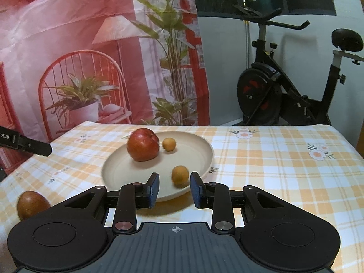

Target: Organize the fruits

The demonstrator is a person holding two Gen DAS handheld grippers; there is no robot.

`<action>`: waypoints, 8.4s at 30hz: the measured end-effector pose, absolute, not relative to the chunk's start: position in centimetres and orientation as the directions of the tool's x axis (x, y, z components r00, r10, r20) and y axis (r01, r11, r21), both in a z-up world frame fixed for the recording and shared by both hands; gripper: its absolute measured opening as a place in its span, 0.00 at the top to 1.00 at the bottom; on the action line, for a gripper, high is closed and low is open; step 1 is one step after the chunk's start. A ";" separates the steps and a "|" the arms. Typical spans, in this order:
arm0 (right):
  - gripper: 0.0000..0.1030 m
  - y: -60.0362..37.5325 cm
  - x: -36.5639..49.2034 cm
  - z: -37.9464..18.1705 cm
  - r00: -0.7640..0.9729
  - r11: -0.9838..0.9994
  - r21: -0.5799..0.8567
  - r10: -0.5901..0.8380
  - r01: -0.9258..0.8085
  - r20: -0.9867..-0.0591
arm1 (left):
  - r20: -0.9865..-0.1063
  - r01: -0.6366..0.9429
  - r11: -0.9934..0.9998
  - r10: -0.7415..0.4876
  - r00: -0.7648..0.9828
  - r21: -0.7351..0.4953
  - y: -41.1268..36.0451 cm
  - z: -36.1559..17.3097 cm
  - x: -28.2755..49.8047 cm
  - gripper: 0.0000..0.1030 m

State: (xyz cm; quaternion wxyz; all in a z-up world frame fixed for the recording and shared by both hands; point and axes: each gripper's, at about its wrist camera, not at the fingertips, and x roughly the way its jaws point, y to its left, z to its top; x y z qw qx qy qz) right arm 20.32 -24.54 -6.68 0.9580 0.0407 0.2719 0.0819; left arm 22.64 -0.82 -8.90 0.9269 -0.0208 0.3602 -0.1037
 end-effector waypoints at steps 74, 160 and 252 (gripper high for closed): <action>0.67 -17.2 12.1 -5.2 0.749 0.959 0.181 0.284 -0.219 -0.598 | -0.655 0.199 0.963 -0.271 0.705 -0.184 2.1 -12.0 14.5 0.64; 0.54 -15.1 11.4 -7.2 0.623 0.936 0.091 0.296 -0.340 -0.724 | -0.717 0.380 0.791 -0.602 0.351 -0.479 -3.9 -16.0 20.6 0.60; 0.53 -23.3 33.9 -8.3 0.701 0.934 0.020 0.283 -0.358 -0.655 | -0.677 0.375 0.854 -0.516 0.524 -0.360 -9.4 -11.7 37.7 0.61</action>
